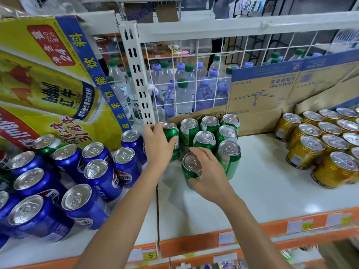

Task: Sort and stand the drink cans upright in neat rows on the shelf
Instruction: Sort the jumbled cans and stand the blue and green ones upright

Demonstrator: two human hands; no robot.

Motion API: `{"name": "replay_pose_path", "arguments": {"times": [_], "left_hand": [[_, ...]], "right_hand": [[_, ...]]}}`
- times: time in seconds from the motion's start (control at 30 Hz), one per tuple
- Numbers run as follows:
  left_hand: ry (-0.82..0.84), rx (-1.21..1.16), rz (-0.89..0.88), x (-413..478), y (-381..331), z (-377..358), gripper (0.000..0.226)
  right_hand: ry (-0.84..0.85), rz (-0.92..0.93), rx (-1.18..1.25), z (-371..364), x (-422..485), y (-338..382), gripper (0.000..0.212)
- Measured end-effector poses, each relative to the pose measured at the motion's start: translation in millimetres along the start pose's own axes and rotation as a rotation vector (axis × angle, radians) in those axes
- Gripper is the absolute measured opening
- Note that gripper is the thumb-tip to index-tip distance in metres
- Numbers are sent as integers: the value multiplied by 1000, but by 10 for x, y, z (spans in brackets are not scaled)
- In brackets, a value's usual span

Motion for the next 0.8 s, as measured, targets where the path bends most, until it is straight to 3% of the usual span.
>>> {"name": "replay_pose_path", "arguments": {"times": [0.07,0.17,0.27,0.4,0.53,0.73,0.8], "left_hand": [[-14,-11,-17,75,6,-36,52],[101,-66,-56,135,55,-3,50],[233,40,-126,55,150,60,41],[190,66,-73,-31,182,58,44],[80,-97,-51,-47,72,-63,43],[248,-82,34,-153,83,61,76],[252,-2,82,-205,82,186,72]], "right_hand": [[38,46,-6,-4,66,43,78],[73,116,-57,13,223,100,75],[136,206,-276,43,397,128,76],[190,299,-492,101,636,142,75],[157,278,-547,87,816,138,67],[80,307,-531,-30,860,41,68],[13,360,-493,-75,797,42,70]]}}
Point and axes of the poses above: each hand's wrist, its own x-axis towards the middle knuckle, its own z-axis out of the back of the hand, y = z × x, the point moved 1 cm from there along x, towards the middle knuckle, and after that the axes turned 5 degrees about -x, right-handed, at the moved point
